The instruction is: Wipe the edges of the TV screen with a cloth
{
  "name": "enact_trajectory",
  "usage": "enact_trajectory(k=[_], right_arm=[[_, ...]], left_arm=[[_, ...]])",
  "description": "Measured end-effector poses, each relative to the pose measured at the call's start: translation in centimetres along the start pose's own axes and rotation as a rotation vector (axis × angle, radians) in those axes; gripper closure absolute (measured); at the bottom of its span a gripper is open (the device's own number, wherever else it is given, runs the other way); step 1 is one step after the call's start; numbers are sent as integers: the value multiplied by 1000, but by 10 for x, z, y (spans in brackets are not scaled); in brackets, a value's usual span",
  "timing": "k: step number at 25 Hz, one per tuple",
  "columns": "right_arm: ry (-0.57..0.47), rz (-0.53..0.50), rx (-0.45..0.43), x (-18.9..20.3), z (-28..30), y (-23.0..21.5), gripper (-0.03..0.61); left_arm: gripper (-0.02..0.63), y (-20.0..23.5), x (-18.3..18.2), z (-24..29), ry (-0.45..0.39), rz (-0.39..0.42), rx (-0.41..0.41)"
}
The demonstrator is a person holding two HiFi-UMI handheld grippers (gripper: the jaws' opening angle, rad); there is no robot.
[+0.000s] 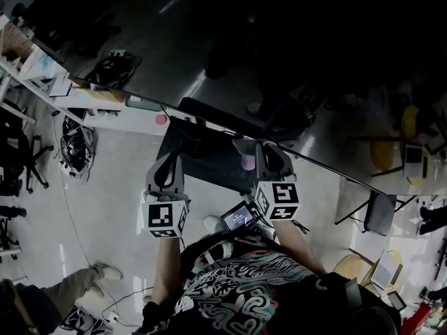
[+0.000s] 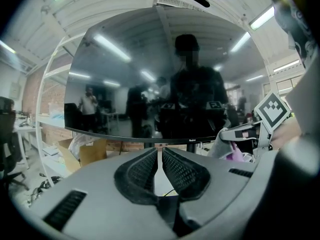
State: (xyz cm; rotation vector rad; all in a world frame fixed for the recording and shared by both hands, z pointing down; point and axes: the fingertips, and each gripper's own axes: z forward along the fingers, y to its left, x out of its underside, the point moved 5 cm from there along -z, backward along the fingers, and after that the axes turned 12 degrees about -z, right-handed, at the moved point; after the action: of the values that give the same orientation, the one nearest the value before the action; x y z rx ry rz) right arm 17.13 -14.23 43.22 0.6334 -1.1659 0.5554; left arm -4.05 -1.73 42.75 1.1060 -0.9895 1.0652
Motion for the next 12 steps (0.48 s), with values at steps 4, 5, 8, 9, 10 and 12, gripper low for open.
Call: enact_trajectory(k=[4,5,8,9,10,12], right_arm=[[2,-2,-9,-4,10,10,541],[3,-2,-9,-5,12,12,541],[2,0,-11,-7,18,18,541],[2,0,-10,-8,19,20,541],[3,-1,-9,-8,20,22,541],[6,-1,-9,-7,23,25,541]], left_arm=[[574,15,-1,-3,-2,-9,-16],[574,18,0,-4,1,-11,-19],[574,26,3,-8,4,-18,-26],[574,29,4,-10,5,-20,-28],[574,31,5,-11,5,-23,-28],[574,35,6,-14,5,-26,-30]])
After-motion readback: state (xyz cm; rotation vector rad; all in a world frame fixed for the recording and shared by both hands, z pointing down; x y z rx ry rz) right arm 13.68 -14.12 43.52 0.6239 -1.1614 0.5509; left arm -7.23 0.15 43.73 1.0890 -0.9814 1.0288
